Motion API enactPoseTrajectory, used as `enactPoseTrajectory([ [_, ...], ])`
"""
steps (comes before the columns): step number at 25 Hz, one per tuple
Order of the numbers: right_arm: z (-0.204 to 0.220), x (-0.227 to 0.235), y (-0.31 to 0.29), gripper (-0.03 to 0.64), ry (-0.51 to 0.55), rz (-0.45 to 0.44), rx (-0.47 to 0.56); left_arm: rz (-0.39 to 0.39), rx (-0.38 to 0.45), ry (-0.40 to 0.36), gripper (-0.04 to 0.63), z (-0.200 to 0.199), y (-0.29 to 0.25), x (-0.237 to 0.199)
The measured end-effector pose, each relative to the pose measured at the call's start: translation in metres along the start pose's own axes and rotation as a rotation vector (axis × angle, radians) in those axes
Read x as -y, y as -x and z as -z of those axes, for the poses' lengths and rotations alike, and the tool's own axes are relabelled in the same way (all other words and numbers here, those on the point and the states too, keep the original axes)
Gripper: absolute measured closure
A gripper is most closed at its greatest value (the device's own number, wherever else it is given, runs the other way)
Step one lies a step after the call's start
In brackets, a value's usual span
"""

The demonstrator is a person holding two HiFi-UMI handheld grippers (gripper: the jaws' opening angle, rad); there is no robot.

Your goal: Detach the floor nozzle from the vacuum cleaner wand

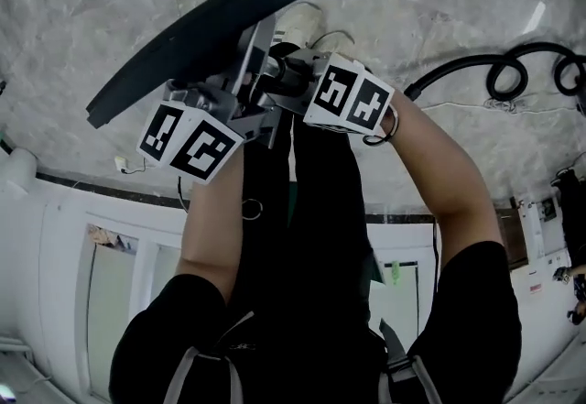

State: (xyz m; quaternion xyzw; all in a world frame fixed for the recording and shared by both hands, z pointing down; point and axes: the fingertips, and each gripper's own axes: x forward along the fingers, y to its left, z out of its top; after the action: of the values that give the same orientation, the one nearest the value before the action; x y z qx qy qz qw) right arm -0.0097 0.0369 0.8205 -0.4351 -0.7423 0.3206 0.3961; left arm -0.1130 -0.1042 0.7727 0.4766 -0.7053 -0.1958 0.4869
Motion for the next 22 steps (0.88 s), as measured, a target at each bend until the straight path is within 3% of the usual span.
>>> enactPoseTrajectory([
  [2, -0.001, -0.016, 0.004, 0.520, -0.043, -0.100, -0.014, 0.005, 0.009, 0.053, 0.523, -0.004, 0.003, 0.000],
  [3, -0.001, -0.011, 0.007, 0.520, -0.040, -0.048, -0.012, -0.026, 0.007, 0.070, 0.525, -0.004, 0.001, -0.002],
  [5, -0.001, 0.023, 0.017, 0.520, 0.023, 0.275, 0.013, -0.124, -0.011, 0.061, 0.525, -0.002, -0.011, -0.010],
  [7, -0.002, 0.057, 0.028, 0.520, 0.105, 0.608, 0.043, -0.170, -0.013, 0.028, 0.525, -0.004, -0.020, -0.012],
  [8, -0.003, 0.063, 0.030, 0.520, 0.127, 0.663, 0.044, -0.153, -0.003, 0.019, 0.525, -0.007, -0.021, -0.010],
  [9, -0.003, 0.060, 0.026, 0.520, 0.124, 0.602, 0.031, -0.119, 0.006, 0.017, 0.525, -0.008, -0.019, -0.008],
  [10, -0.001, 0.044, 0.020, 0.522, 0.094, 0.436, 0.007, -0.081, 0.011, 0.017, 0.525, -0.010, -0.015, -0.003],
  [11, 0.003, 0.020, 0.016, 0.525, 0.045, 0.215, -0.021, -0.041, 0.024, 0.009, 0.523, -0.017, -0.007, 0.003],
  [12, 0.012, -0.007, 0.016, 0.528, -0.015, 0.004, -0.053, -0.003, 0.062, -0.027, 0.525, -0.036, 0.005, 0.011],
  [13, 0.032, -0.030, 0.021, 0.531, -0.080, -0.141, -0.090, 0.022, 0.135, -0.090, 0.525, -0.072, 0.020, 0.018],
  [14, 0.064, -0.045, 0.028, 0.532, -0.136, -0.181, -0.136, 0.029, 0.222, -0.146, 0.525, -0.118, 0.036, 0.018],
  [15, 0.103, -0.049, 0.035, 0.532, -0.171, -0.122, -0.185, 0.021, 0.295, -0.164, 0.525, -0.160, 0.047, 0.012],
  [17, 0.172, -0.049, 0.049, 0.531, -0.156, 0.087, -0.284, -0.037, 0.331, -0.124, 0.525, -0.201, 0.053, -0.012],
  [19, 0.206, -0.049, 0.061, 0.531, -0.033, 0.219, -0.381, -0.118, 0.285, -0.101, 0.525, -0.192, 0.055, -0.027],
  [22, 0.205, -0.033, 0.084, 0.531, 0.171, 0.344, -0.465, -0.128, 0.214, -0.027, 0.525, -0.152, 0.051, -0.022],
])
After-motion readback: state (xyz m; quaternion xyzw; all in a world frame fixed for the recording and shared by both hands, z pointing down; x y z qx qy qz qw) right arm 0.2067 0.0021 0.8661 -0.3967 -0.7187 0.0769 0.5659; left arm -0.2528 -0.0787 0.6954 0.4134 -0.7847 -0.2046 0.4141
